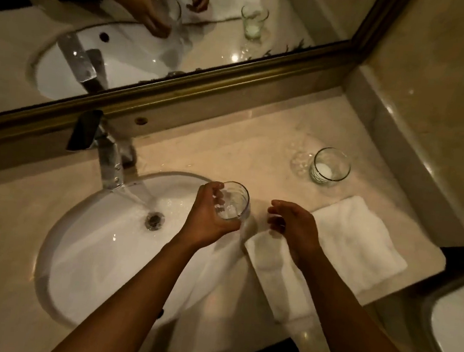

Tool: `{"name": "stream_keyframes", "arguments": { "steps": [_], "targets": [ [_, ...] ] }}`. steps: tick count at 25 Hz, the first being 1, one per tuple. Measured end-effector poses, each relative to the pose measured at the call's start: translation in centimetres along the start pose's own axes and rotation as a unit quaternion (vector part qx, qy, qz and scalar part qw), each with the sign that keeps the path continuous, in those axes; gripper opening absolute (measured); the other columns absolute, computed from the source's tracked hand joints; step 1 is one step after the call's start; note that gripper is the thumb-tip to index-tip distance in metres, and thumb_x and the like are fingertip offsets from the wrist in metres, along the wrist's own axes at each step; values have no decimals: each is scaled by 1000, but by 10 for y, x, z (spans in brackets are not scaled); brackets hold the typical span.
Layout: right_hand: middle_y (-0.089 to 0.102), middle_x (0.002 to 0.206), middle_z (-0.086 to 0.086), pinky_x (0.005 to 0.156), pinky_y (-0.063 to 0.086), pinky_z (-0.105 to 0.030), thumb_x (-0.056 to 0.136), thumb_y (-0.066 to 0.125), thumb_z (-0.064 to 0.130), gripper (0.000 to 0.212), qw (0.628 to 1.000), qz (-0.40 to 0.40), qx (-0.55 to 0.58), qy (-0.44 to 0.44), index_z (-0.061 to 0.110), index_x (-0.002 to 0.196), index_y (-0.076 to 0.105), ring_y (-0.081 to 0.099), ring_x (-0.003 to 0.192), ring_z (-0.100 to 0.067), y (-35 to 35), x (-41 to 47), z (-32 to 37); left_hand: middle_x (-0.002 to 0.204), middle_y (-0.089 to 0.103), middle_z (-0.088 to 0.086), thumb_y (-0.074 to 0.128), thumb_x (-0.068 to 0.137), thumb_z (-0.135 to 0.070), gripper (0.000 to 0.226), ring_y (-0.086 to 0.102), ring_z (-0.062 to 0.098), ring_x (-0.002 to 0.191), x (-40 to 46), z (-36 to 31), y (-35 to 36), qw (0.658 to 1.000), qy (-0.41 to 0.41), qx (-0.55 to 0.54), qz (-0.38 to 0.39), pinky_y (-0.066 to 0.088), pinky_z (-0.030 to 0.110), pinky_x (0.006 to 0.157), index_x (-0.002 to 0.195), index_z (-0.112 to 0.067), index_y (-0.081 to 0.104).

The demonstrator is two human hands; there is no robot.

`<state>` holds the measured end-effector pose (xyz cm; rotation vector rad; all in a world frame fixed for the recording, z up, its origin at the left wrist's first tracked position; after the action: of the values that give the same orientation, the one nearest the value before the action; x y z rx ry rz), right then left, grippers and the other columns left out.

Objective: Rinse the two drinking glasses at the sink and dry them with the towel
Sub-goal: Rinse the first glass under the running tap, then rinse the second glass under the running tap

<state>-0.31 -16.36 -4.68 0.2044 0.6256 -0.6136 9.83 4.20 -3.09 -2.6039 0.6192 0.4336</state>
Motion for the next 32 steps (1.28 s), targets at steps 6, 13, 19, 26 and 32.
{"name": "stream_keyframes", "arguments": {
  "steps": [6,13,19,26,32],
  "targets": [
    [69,104,-14,67,54,-36,89,69,10,46,987,-138,-78,-40,11,133,56,65,78,-24,-103,53,23,128,40,-1,84,55,-24,98,55,22,114,61,-45,53,993,66,99,14,53,41,98,141,-13,40],
    [47,136,-5,85,61,-45,53,96,31,107,965,-135,-189,-122,31,144,41,61,111,-20,-123,110,51,125,42,-2,94,59,-12,95,56,20,113,87,-52,72,987,91,135,4,50,31,94,140,-14,44],
    [47,134,6,91,57,-50,41,97,41,108,967,-130,-166,-147,46,135,44,55,123,-20,-121,134,54,126,41,-3,95,57,-15,97,52,13,112,85,-54,80,985,93,142,5,44,21,93,138,-19,44],
    [57,135,7,94,55,-54,50,95,37,102,978,-94,-106,-155,43,135,41,61,120,-22,-114,134,51,130,43,-1,94,58,-16,97,51,13,116,84,-48,81,988,76,130,12,36,2,85,140,-26,42],
    [59,132,8,88,57,-57,50,96,39,99,978,-96,-96,-158,42,133,43,64,116,-24,-109,109,60,143,32,-1,98,58,-39,137,44,13,130,74,-33,79,991,41,104,73,43,30,107,159,-39,7]
  ]
}}
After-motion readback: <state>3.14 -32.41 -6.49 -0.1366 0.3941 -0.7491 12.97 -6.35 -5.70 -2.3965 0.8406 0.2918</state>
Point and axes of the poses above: each hand's wrist, its own x-axis towards the middle knuckle, its own y-axis out of the palm, z = x × y, the point moved 10 cm from there along x, towards the middle knuckle
